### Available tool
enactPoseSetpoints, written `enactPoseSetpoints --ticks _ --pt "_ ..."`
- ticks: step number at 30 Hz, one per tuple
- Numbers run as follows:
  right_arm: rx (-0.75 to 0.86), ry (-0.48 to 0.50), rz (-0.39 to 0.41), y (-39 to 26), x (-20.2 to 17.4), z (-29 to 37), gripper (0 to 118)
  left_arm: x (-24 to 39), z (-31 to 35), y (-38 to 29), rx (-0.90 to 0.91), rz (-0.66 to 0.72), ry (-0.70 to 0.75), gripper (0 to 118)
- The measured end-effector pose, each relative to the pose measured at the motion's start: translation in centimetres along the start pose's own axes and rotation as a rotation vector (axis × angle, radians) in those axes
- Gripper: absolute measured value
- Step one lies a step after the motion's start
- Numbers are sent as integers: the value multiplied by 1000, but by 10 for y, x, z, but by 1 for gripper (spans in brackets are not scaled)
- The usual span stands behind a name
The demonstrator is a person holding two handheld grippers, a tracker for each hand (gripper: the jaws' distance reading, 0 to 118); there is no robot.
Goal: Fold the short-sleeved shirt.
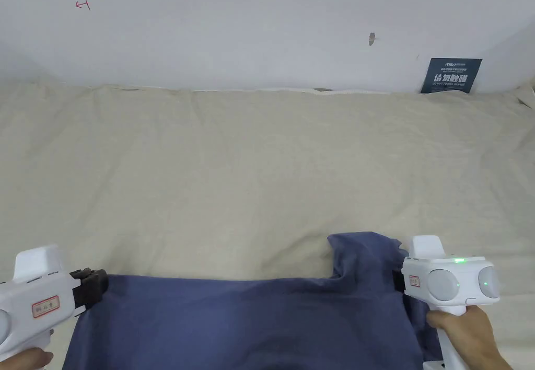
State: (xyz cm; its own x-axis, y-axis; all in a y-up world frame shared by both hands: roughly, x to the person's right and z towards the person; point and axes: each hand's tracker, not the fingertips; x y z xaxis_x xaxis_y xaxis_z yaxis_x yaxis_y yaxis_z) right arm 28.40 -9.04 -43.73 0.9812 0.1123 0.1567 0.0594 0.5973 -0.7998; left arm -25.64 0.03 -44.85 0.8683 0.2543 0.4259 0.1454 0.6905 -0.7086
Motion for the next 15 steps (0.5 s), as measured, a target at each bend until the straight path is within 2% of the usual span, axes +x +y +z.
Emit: enactPoseSetpoints --ticks 8,15 --pt "205 139 -73 -15 13 123 3 8 43 -13 45 15 36 3" --pt "291 212 -128 -79 27 232 3 16 94 -44 59 31 63 3"
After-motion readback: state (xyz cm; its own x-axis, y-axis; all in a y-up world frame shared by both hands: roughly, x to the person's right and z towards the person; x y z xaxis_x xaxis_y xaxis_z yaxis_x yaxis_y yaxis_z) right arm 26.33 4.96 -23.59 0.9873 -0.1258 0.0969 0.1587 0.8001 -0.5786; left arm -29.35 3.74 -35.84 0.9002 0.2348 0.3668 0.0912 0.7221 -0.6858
